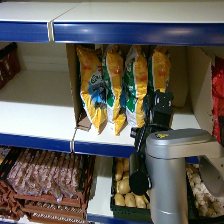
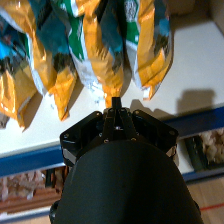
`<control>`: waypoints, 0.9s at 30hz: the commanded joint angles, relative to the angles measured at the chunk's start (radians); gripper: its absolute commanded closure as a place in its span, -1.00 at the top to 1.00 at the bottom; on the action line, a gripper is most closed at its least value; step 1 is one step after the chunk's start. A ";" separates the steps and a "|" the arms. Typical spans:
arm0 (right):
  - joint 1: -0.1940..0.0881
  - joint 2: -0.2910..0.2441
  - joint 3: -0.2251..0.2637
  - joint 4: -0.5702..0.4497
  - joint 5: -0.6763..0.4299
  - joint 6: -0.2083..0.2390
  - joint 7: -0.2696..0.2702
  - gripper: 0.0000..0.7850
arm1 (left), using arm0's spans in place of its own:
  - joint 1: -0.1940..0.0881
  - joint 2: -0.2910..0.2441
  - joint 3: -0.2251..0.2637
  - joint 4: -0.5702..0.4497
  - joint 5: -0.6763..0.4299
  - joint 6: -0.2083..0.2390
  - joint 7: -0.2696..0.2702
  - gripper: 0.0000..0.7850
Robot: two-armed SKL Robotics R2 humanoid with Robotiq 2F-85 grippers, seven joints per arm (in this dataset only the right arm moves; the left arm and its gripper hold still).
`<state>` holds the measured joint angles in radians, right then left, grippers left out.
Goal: Pick up yellow crisps
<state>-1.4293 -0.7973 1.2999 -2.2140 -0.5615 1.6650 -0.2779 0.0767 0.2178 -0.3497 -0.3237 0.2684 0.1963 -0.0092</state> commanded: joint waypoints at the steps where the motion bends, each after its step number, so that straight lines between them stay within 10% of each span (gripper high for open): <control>1: 0.004 -0.007 0.005 0.000 0.039 0.011 0.006 -0.99 | 0.000 0.000 0.000 0.000 0.000 0.000 0.000 -1.00; 22: 0.016 -0.047 0.021 0.000 0.204 0.031 0.019 -0.93 | 0.000 0.000 0.000 0.000 0.000 0.000 0.000 -1.00; 23: 0.014 -0.055 0.024 0.000 0.204 0.033 0.025 -0.73 | 0.000 0.000 0.000 0.000 0.000 0.000 0.000 -1.00; 24: 0.014 -0.058 0.025 0.000 0.204 0.033 0.027 0.37 | 0.000 0.000 0.000 0.000 0.000 0.000 0.000 -1.00; 25: 0.014 -0.061 0.025 0.001 0.204 0.033 0.030 1.00 | 0.000 0.000 0.000 0.000 0.000 0.000 0.000 -1.00; 27: 0.013 -0.066 0.025 0.002 0.204 0.033 0.028 1.00 | 0.000 0.000 0.000 0.000 0.000 0.000 0.000 -1.00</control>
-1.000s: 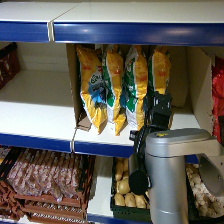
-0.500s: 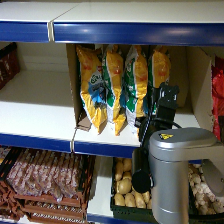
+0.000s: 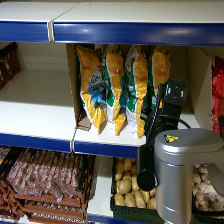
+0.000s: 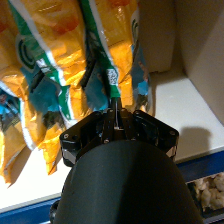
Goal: Pick up yellow crisps
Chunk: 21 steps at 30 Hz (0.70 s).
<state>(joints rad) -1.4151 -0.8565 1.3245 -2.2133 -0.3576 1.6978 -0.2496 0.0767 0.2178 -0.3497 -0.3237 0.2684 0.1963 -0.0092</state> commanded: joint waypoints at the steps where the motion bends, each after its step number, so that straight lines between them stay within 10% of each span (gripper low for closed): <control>1: -0.001 -0.008 0.000 0.001 0.000 0.000 -0.001 1.00 | 0.000 0.000 0.000 0.000 0.000 0.000 0.000 -1.00; 21: 0.026 -0.009 0.023 0.106 0.114 -0.070 0.014 1.00 | 0.000 0.000 0.000 0.000 0.000 0.000 0.000 -1.00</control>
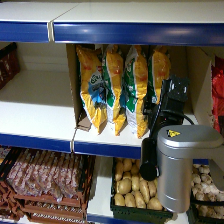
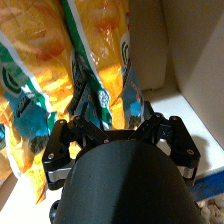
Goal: Pick up yellow crisps
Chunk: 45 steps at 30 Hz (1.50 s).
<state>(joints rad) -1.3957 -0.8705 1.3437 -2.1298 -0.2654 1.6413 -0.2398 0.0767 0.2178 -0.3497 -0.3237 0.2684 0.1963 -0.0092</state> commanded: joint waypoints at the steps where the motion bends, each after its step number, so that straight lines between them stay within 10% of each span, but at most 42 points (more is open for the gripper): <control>1: 0.008 0.007 0.004 0.027 0.026 -0.018 0.005 1.00 | 0.000 0.000 0.000 0.000 0.000 0.000 0.000 -1.00; 21: 0.026 0.032 0.021 0.244 0.068 -0.254 0.029 1.00 | 0.000 0.000 0.000 0.000 0.000 0.000 0.000 -1.00; 38: 0.035 0.042 0.022 0.363 0.086 -0.280 0.049 1.00 | 0.000 0.000 0.000 0.000 0.000 0.000 0.000 -1.00; 39: 0.036 0.041 0.021 0.365 0.086 -0.280 0.046 -0.40 | 0.000 0.000 0.000 0.000 0.000 0.000 0.000 -1.00; 40: 0.037 0.041 0.019 0.366 0.086 -0.280 0.043 -0.90 | 0.000 0.000 0.000 0.000 0.000 0.000 0.000 -1.00; 45: 0.039 0.038 0.016 0.367 0.086 -0.278 0.037 -1.00 | 0.000 0.000 0.000 0.000 0.000 0.000 0.000 -1.00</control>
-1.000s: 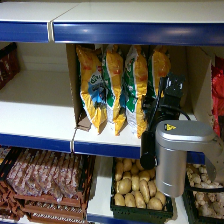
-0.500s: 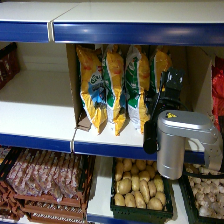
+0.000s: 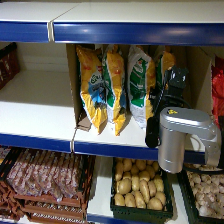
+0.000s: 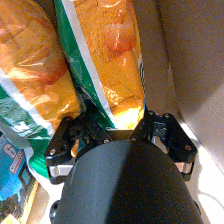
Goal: Pick up yellow crisps
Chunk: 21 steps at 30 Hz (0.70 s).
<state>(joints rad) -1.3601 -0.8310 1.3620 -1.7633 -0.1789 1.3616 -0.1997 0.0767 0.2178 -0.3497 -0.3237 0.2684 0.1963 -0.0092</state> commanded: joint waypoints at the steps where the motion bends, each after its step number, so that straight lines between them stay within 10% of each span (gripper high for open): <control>1: 0.004 -0.002 -0.003 0.000 -0.001 0.001 -0.004 -1.00 | 0.000 0.000 0.000 0.000 0.000 0.000 0.000 -1.00; 21: 0.003 -0.008 -0.023 -0.090 -0.001 0.118 -0.004 -1.00 | 0.000 0.000 0.000 0.000 0.000 0.000 0.000 -1.00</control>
<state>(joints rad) -1.3576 -0.8375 1.3411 -1.8345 -0.1789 1.4626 -0.2036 0.0767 0.2178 -0.3497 -0.3237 0.2684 0.1963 -0.0092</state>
